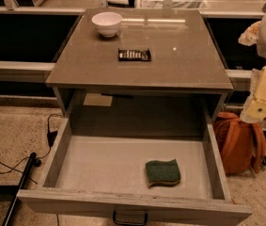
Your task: Pick sponge from top drawer and place on counter
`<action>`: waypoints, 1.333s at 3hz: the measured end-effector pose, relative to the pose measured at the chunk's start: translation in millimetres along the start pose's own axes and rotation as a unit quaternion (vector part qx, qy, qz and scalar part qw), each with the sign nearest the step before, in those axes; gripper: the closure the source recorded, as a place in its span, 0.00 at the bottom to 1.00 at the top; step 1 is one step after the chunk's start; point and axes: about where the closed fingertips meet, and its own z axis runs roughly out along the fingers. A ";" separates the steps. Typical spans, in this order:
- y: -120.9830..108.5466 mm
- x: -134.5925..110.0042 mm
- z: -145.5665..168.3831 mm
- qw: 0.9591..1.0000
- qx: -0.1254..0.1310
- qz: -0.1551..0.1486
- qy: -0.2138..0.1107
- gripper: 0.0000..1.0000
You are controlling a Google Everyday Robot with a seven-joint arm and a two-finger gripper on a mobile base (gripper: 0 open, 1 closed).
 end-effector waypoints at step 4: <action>49.6 2.0 147.3 0.992 -0.051 -0.045 -0.111 0.00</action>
Offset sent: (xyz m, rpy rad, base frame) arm 0.0169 0.0208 -0.0693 0.1850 0.0360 0.0843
